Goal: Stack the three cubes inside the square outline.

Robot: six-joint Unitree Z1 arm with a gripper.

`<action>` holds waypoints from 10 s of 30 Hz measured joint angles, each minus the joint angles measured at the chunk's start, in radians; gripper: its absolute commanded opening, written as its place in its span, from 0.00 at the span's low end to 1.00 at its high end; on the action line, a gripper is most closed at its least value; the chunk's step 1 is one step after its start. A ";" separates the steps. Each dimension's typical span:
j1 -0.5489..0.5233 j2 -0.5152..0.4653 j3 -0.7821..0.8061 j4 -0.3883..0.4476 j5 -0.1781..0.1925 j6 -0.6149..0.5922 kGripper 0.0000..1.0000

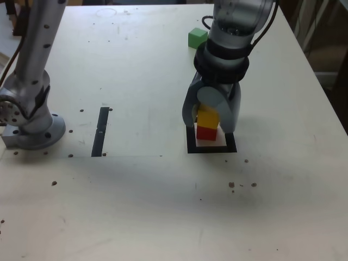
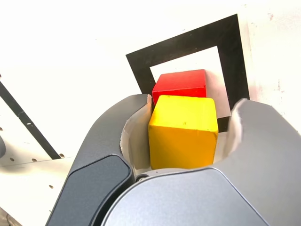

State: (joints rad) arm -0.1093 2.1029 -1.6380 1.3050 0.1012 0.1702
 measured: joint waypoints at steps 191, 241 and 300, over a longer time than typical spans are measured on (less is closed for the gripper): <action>-0.061 -0.032 -0.287 0.311 0.057 -0.067 0.29; -0.007 0.001 -0.267 0.290 0.027 -0.026 0.99; 0.071 -0.715 0.894 -0.111 -0.013 -0.159 0.99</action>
State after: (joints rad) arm -0.0386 1.3880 -0.7444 1.1938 0.0877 0.0113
